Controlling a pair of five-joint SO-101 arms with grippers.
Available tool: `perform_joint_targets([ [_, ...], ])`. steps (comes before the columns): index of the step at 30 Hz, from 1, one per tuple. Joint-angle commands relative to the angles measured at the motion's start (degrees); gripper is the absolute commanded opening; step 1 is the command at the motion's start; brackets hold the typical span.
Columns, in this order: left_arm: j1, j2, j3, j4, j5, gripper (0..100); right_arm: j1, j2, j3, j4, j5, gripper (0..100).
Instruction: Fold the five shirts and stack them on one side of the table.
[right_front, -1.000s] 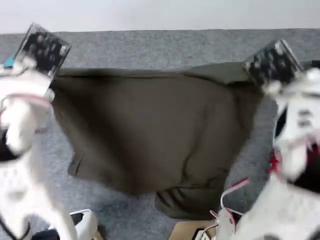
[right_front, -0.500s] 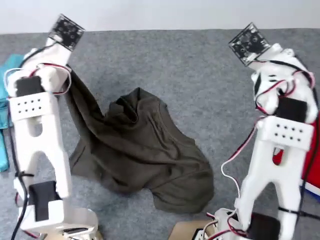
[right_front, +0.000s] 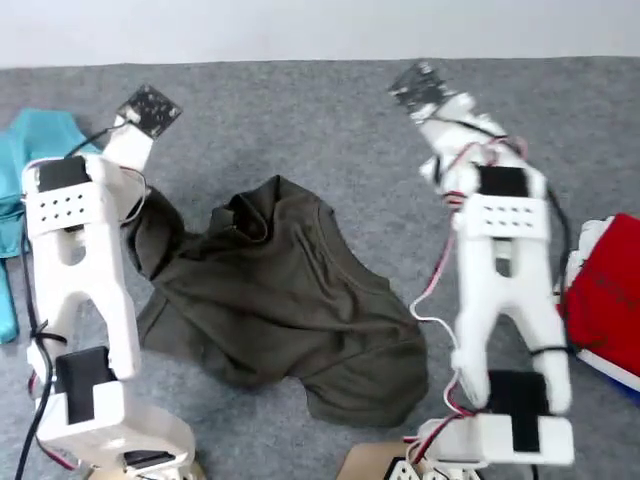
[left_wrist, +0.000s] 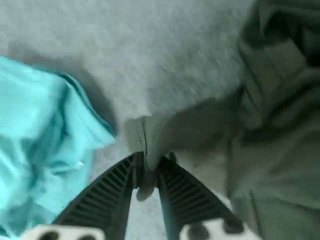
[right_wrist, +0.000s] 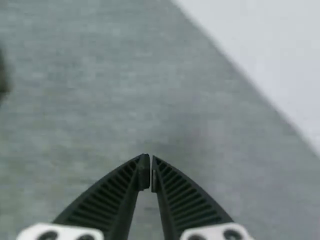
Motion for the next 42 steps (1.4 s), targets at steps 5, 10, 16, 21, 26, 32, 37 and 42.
perform_joint_targets([
  [5, -0.7, -0.6, 1.4, 2.8, 2.9, 0, -7.5, 12.5, -17.6, 11.7, -7.1, 1.0],
  [10, -0.7, -0.6, 1.4, 4.7, 3.2, 0, -11.8, 26.9, -36.9, 23.5, -10.4, 1.1],
  [16, -0.7, -0.6, 3.0, 4.7, 7.5, 0, -17.3, 42.2, -59.3, 35.3, -11.3, 9.2],
  [21, -0.8, -0.6, 8.2, 1.8, 9.4, 0, -21.6, 51.6, -75.1, 41.1, -15.7, 18.5],
  [26, -0.8, -0.6, 12.7, -0.6, 9.4, 0, -25.8, 57.9, -85.1, 42.6, -16.4, 19.3],
  [32, -0.8, -0.7, 13.7, -1.2, 9.4, 0, -29.5, 62.5, -89.1, 41.5, -16.3, 19.4],
  [37, -0.8, -0.7, 13.7, -2.1, 9.5, 0, -31.9, 63.8, -89.0, 38.0, -16.3, 19.4],
  [42, -0.7, -0.6, 13.7, -2.3, 11.3, 0, -32.6, 66.1, -89.1, 33.0, -16.3, 19.4],
])
